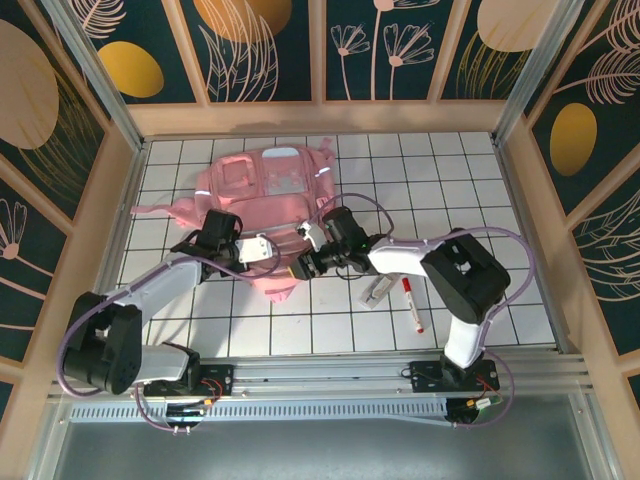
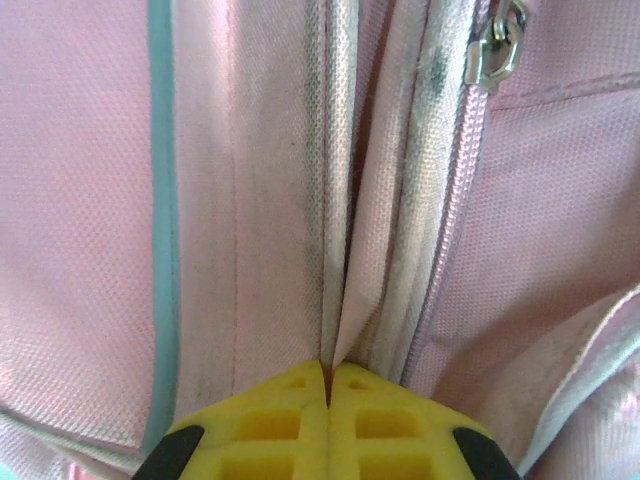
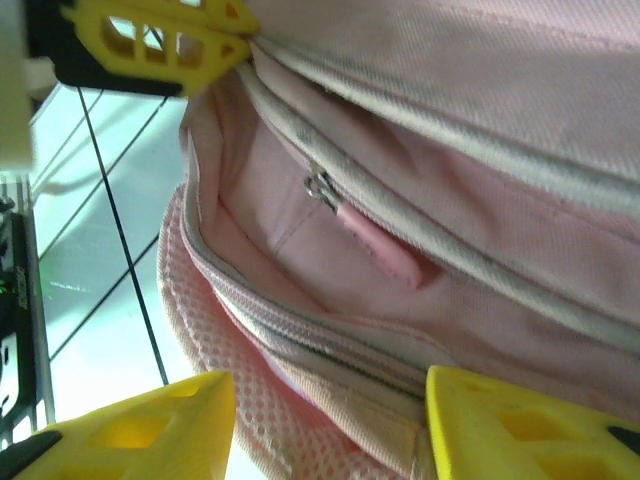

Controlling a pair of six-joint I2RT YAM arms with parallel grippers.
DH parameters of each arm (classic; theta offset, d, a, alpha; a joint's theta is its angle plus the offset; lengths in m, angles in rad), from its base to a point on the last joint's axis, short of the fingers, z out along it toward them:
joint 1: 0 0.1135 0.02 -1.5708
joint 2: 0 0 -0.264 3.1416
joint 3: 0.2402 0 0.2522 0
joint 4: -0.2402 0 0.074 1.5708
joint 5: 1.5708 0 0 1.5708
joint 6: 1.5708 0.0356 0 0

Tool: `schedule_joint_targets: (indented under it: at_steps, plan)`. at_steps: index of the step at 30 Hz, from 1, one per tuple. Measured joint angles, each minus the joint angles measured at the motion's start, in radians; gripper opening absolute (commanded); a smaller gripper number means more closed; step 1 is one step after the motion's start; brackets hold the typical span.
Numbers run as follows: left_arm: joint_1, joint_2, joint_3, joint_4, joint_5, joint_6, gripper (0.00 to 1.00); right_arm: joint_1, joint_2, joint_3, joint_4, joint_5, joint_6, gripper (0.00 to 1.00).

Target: Pack books, pencil case, and school supplies into a backpack

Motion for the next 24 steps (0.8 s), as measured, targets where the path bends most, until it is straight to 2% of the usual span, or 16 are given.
schedule_joint_targets:
  at_steps: [5, 10, 11, 13, 14, 18, 20, 24]
  plan:
    - [0.002, -0.124, 0.019, -0.043, 0.107, -0.029, 0.00, -0.015, -0.061, -0.016, -0.048, 0.025, -0.022, 0.55]
    - [0.002, -0.133, 0.070, -0.078, 0.232, -0.097, 0.00, -0.021, -0.061, -0.016, -0.064, 0.025, -0.024, 0.59]
    - [0.002, -0.132, 0.070, -0.081, 0.255, -0.109, 0.07, -0.021, -0.061, -0.014, -0.066, 0.025, -0.024, 0.58]
    - [0.002, -0.132, 0.069, -0.086, 0.294, -0.117, 0.49, -0.021, -0.054, -0.004, -0.079, 0.025, -0.025, 0.58]
    - [0.002, -0.132, 0.067, -0.084, 0.309, -0.126, 0.59, -0.021, -0.046, 0.008, -0.086, 0.026, -0.025, 0.58]
    - [-0.003, -0.108, 0.046, -0.025, 0.275, -0.151, 0.68, -0.022, -0.034, 0.022, -0.095, 0.036, -0.021, 0.58]
    - [-0.004, -0.051, 0.059, -0.005, 0.238, -0.150, 0.73, -0.022, -0.034, 0.021, -0.095, 0.047, -0.015, 0.58]
    - [-0.004, 0.090, 0.114, 0.006, 0.173, -0.144, 0.77, -0.031, -0.065, -0.003, -0.094, 0.072, 0.004, 0.58]
